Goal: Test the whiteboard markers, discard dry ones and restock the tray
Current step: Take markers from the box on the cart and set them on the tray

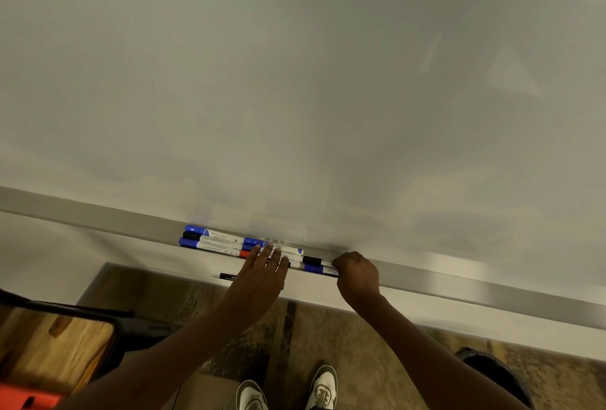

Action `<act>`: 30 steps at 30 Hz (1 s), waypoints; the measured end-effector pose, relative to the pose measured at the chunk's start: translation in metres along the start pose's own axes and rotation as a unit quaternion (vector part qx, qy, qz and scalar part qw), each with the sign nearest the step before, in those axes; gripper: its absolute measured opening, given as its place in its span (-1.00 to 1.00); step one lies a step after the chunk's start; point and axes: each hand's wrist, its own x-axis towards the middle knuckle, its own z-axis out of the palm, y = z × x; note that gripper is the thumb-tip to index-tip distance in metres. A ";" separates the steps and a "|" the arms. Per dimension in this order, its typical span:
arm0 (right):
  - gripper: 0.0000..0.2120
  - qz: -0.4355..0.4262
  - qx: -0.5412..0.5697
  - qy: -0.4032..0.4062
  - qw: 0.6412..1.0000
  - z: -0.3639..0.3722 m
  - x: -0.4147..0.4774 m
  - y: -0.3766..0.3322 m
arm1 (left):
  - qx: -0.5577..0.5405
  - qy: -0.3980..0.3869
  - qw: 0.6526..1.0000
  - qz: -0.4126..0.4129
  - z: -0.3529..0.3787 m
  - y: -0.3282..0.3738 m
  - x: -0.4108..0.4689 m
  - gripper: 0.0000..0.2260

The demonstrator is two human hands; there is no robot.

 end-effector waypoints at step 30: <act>-0.79 0.125 0.506 -0.115 0.845 -0.007 -0.053 -0.113 | -0.098 0.091 0.990 -0.053 -0.068 0.034 0.006 -0.34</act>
